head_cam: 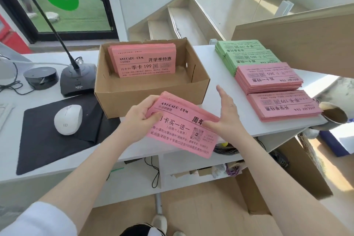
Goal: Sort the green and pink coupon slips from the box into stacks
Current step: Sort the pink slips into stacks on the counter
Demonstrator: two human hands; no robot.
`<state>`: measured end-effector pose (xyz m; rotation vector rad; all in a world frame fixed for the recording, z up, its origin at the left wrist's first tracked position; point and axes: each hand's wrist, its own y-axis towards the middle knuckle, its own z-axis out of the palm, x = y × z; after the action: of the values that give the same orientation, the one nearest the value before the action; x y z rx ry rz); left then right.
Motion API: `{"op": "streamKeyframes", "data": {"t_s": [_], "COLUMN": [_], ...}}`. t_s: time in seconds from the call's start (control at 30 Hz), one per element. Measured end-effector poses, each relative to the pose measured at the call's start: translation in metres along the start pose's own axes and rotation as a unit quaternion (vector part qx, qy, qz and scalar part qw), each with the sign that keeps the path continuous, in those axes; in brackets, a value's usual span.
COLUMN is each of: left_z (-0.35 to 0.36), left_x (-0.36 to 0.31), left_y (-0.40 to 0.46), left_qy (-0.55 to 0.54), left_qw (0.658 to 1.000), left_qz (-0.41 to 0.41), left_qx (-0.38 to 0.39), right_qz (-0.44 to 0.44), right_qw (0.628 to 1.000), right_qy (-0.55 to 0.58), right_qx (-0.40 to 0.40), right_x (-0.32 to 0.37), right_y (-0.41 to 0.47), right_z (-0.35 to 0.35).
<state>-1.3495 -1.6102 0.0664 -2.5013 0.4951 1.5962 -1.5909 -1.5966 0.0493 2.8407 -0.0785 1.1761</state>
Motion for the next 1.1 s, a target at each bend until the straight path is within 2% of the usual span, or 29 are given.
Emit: {"op": "streamKeyframes", "data": {"t_s": [0.1, 0.2, 0.27, 0.4, 0.47, 0.53, 0.6, 0.7, 0.8, 0.97, 1.1], "left_z": [-0.008, -0.009, -0.005, 0.014, 0.025, 0.033, 0.041, 0.062, 0.089, 0.141, 0.195], "left_x": [-0.016, -0.029, -0.036, -0.044, -0.043, -0.042, -0.04, -0.031, -0.023, -0.029, -0.045], "left_y": [0.017, 0.037, 0.048, 0.065, 0.07, 0.074, 0.077, 0.082, 0.093, 0.125, 0.149], "left_qy": [0.066, 0.138, 0.162, 0.149, 0.11, 0.013, -0.094, -0.071, -0.103, -0.271, -0.36], "left_qw": [0.994, 0.977, 0.968, 0.97, 0.982, 0.995, 0.988, 0.971, 0.956, 0.921, 0.891], "left_qz": [0.045, 0.079, 0.111, 0.13, 0.105, 0.055, -0.004, -0.048, -0.096, -0.195, -0.239], "left_qx": [0.079, 0.145, 0.153, 0.144, 0.115, 0.084, 0.124, 0.222, 0.257, 0.202, 0.138], "right_qz": [-0.079, -0.112, -0.113, -0.086, -0.066, -0.032, 0.008, 0.082, 0.149, 0.241, 0.287], "right_qw": [0.996, 0.988, 0.99, 0.993, 0.993, 0.999, 0.995, 0.958, 0.921, 0.858, 0.838], "right_qy": [0.036, 0.088, 0.06, -0.071, -0.095, -0.023, 0.078, 0.229, 0.292, 0.367, 0.375], "right_qx": [0.024, 0.052, 0.058, 0.038, 0.025, -0.009, -0.066, -0.152, -0.209, -0.267, -0.273], "right_x": [0.03, 0.054, 0.06, 0.053, 0.045, 0.031, 0.016, -0.01, -0.044, -0.105, -0.151], "right_y": [0.003, 0.006, 0.008, 0.012, 0.011, 0.009, 0.006, 0.002, 0.001, 0.007, 0.019], "right_z": [-0.014, -0.024, -0.028, -0.036, -0.041, -0.051, -0.062, -0.077, -0.091, -0.128, -0.162]}}
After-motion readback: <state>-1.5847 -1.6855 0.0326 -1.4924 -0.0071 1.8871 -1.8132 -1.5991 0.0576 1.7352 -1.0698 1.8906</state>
